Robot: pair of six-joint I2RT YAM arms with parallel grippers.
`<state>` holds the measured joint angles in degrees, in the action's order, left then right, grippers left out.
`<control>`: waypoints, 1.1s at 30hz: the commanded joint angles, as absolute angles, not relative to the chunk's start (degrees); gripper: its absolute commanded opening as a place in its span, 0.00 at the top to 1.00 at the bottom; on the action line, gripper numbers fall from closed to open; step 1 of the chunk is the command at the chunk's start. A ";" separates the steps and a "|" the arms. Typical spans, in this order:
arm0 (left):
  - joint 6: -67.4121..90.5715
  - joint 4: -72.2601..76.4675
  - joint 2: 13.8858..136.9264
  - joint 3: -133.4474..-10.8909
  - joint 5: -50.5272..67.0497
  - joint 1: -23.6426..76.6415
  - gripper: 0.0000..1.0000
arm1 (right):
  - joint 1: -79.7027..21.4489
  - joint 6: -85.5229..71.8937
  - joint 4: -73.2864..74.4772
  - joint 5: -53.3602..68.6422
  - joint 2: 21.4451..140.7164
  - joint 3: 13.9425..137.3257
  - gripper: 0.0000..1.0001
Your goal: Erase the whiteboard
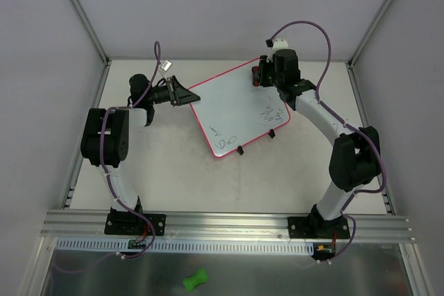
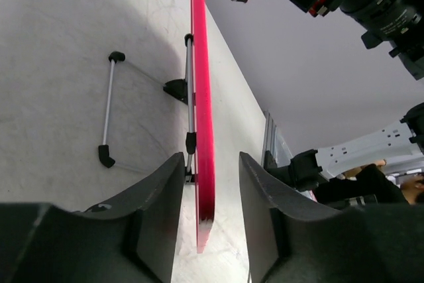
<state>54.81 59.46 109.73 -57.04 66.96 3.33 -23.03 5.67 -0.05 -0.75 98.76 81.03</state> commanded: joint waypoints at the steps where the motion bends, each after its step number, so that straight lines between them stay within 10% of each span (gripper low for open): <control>1: 51.78 57.05 106.09 -56.52 69.45 3.60 0.60 | -22.94 6.59 -1.49 -2.11 98.44 83.23 1.00; 33: 57.92 96.33 105.56 -33.49 35.78 10.28 0.44 | -22.41 6.42 -2.37 -0.79 96.77 81.12 0.99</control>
<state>59.44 74.43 105.78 -34.02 40.05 9.04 -22.90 5.67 0.16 -0.99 98.85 80.97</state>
